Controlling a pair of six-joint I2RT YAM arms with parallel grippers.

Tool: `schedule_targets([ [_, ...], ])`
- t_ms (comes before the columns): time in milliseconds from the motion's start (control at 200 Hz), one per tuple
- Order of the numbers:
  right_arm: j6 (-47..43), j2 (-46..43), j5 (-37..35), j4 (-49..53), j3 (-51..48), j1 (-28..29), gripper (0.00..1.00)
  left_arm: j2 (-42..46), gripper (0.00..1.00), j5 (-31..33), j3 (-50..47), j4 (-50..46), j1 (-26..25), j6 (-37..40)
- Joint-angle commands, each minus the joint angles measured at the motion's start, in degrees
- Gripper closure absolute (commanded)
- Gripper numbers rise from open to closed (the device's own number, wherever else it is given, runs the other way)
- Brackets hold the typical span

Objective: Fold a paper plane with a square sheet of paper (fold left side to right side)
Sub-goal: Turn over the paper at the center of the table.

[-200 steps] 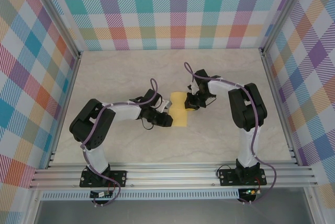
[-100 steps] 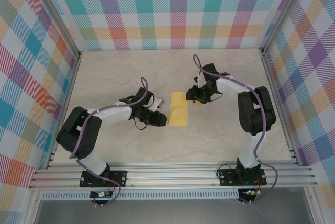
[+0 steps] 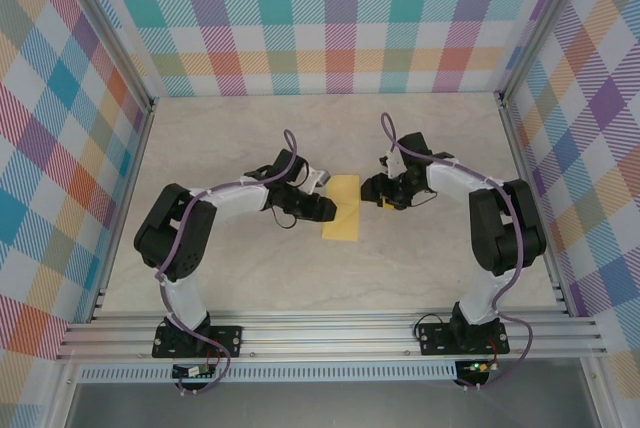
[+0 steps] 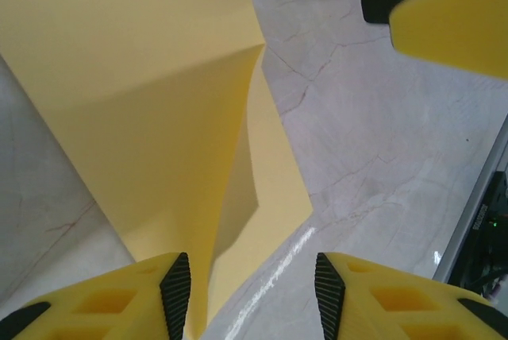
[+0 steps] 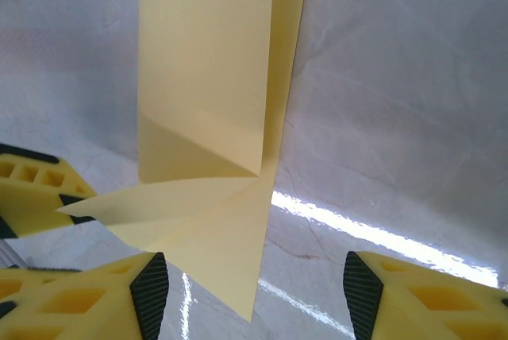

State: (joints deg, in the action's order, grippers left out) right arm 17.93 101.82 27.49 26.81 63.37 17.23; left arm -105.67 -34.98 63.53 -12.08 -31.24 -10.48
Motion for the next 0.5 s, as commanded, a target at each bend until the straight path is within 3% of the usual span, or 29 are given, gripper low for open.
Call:
schedule_targets([
  [0, 1.5, 0.2, 5.7, -4.2, -1.5, 0.1, 0.39, -1.6, 0.61, 3.1, 2.5, -0.8, 0.7, 0.4],
  [210, 4.4, 3.4, 9.6, -7.6, -1.4, 1.6, 0.41, -1.1, 0.86, 8.1, 1.2, 1.2, 0.8, -1.5],
  [495, 7.6, 7.8, 12.2, -10.2, 1.5, 3.6, 0.42, 0.5, 0.88, 10.2, -0.3, 1.5, 0.8, -1.9],
])
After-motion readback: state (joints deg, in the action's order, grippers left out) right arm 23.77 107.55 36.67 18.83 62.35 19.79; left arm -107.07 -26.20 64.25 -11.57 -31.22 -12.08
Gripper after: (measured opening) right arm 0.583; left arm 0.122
